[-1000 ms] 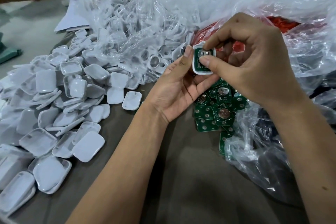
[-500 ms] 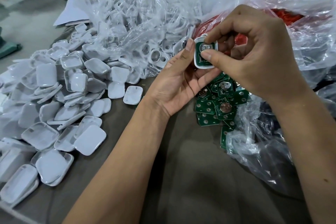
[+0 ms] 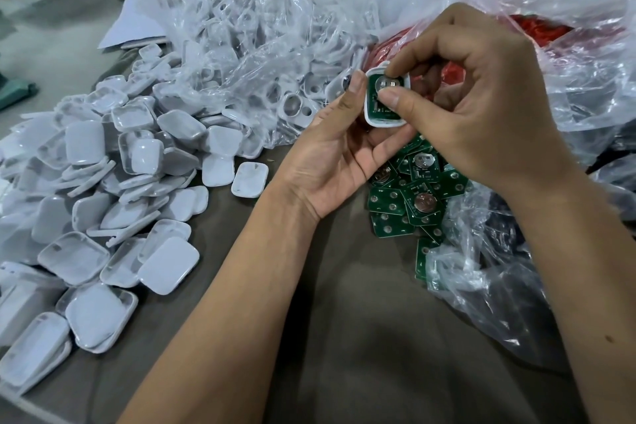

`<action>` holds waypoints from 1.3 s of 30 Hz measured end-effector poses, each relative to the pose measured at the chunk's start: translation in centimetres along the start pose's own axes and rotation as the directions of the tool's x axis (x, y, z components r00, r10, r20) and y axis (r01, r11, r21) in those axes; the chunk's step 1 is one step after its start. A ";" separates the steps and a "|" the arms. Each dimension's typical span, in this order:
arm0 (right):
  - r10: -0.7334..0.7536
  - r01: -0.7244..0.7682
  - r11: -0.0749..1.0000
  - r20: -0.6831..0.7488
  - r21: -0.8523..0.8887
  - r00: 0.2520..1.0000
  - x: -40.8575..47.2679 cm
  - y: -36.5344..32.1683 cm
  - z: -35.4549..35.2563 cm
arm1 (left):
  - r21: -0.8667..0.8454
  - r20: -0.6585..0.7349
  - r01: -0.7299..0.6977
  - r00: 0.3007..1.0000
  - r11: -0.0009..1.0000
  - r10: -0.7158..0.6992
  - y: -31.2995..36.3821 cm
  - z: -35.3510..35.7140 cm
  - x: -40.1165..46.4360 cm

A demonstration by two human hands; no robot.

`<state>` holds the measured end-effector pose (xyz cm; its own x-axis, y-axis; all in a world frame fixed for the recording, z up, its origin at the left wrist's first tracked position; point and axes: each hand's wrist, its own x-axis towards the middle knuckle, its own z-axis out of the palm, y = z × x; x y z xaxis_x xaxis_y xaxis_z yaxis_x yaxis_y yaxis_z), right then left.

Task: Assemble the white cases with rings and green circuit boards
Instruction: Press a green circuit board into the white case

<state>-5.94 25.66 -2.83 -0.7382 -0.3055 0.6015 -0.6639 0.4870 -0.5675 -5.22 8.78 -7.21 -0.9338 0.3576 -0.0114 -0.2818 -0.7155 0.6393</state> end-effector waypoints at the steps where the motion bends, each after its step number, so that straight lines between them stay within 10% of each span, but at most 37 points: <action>1: 0.001 -0.001 1.000 0.000 0.004 1.000 0.0 0.0 0.0 | -0.003 0.003 0.002 1.000 1.000 -0.002 0.0 0.0 0.0; 39: -0.002 0.004 0.994 0.023 -0.113 1.000 0.2 -0.2 -0.4 | 0.039 -0.064 -0.013 0.998 0.999 0.016 0.0 0.0 -0.1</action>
<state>-5.89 25.84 -2.34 -0.7396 -0.3253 0.5892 -0.6493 0.5751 -0.4976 -5.13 8.75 -7.16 -0.9502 0.3074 -0.0502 -0.2605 -0.6961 0.6690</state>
